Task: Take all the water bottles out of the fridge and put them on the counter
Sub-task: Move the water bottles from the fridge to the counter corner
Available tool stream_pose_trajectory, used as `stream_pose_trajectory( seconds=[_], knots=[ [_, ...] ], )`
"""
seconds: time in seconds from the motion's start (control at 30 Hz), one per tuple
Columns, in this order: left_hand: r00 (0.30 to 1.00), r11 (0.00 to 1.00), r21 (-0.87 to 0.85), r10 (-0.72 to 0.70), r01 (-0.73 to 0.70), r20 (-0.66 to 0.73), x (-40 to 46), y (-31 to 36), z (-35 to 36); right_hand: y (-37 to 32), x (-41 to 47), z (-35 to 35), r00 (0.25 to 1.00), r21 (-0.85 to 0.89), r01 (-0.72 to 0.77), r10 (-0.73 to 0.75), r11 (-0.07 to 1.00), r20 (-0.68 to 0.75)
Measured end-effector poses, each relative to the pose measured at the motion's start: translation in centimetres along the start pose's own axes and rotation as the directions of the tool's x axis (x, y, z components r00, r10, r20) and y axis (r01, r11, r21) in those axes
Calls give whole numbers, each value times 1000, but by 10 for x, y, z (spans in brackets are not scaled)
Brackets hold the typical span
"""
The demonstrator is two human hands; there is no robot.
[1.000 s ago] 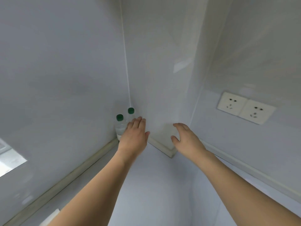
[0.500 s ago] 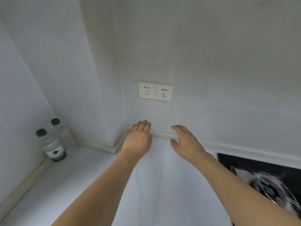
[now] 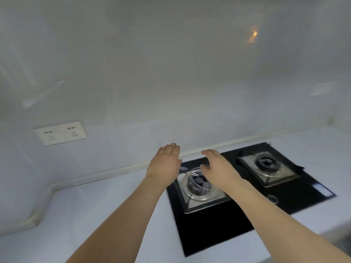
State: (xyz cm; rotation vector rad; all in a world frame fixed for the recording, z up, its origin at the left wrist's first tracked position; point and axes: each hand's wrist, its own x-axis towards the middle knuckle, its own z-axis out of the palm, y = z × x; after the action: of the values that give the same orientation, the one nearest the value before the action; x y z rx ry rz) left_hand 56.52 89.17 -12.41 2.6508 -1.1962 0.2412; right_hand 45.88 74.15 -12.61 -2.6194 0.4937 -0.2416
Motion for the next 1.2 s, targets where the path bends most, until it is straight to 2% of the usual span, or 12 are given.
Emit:
stream_pose_trajectory(
  seconds=[0.17, 0.37, 0.67, 0.93, 1.2],
  knots=[
    [983, 983, -33, 183, -183, -2, 21, 130, 9, 96, -63, -71, 985, 1, -128, 127, 992, -113],
    [930, 928, -59, 367, -368, -28, 41, 269, 20, 195, -140, -141, 932, 1, -281, 274, 960, -236],
    [773, 765, -115, 633, -634, -44, 68, 466, 40, 319, -252, -224, 775, 50, -528, 505, 848, -380],
    [644, 624, -205, 763, -754, -50, 105, 599, 80, 415, -295, -269, 640, 88, -665, 627, 741, -444],
    [542, 505, -275, 837, -818, -72, 189, 735, 120, 539, -285, -337, 524, 98, -754, 684, 650, -507]
  ],
)
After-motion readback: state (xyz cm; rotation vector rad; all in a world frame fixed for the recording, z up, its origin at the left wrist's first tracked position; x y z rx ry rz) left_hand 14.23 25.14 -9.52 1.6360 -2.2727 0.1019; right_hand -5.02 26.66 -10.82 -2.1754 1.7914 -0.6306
